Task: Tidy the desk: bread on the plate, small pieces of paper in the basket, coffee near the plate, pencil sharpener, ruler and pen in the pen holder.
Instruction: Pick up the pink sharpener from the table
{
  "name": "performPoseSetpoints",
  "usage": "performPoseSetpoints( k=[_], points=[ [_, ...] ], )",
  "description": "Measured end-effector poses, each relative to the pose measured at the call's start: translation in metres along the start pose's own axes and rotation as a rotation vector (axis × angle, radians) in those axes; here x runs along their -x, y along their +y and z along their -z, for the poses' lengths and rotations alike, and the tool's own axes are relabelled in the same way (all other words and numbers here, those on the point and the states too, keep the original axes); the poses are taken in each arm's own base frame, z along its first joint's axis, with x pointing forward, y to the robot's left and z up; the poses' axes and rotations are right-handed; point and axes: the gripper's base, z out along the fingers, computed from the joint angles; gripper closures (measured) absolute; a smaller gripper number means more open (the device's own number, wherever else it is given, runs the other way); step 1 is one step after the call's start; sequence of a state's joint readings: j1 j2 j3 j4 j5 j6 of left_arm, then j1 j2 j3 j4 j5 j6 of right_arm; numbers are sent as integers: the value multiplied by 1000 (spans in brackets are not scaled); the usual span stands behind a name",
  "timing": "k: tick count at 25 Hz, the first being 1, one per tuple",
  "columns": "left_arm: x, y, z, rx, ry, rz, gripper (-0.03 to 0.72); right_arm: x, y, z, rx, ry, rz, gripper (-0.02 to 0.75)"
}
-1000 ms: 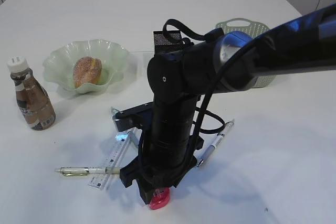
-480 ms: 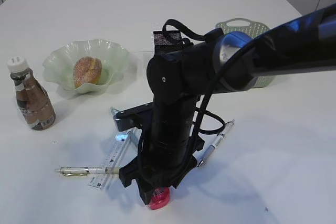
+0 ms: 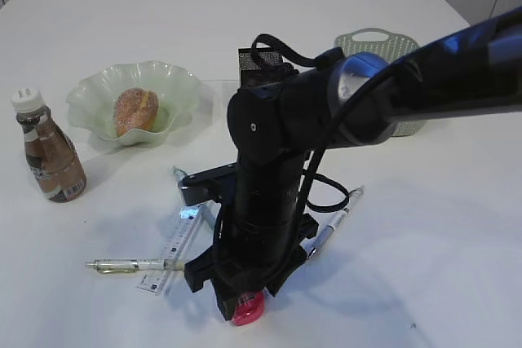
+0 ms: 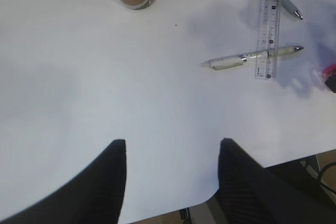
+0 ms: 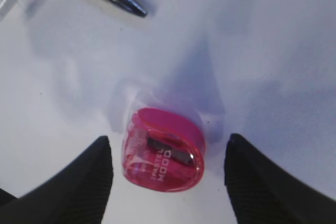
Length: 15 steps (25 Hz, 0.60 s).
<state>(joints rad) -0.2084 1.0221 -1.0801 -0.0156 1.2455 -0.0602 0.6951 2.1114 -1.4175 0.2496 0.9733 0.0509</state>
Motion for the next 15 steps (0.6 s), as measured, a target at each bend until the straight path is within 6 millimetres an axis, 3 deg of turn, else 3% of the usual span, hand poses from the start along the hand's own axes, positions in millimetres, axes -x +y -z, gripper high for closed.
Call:
performPoseSetpoints(
  k=[15],
  points=[
    [0,1,0,6,0,-2,294,1,0,-8,8,18,-21,216]
  ],
)
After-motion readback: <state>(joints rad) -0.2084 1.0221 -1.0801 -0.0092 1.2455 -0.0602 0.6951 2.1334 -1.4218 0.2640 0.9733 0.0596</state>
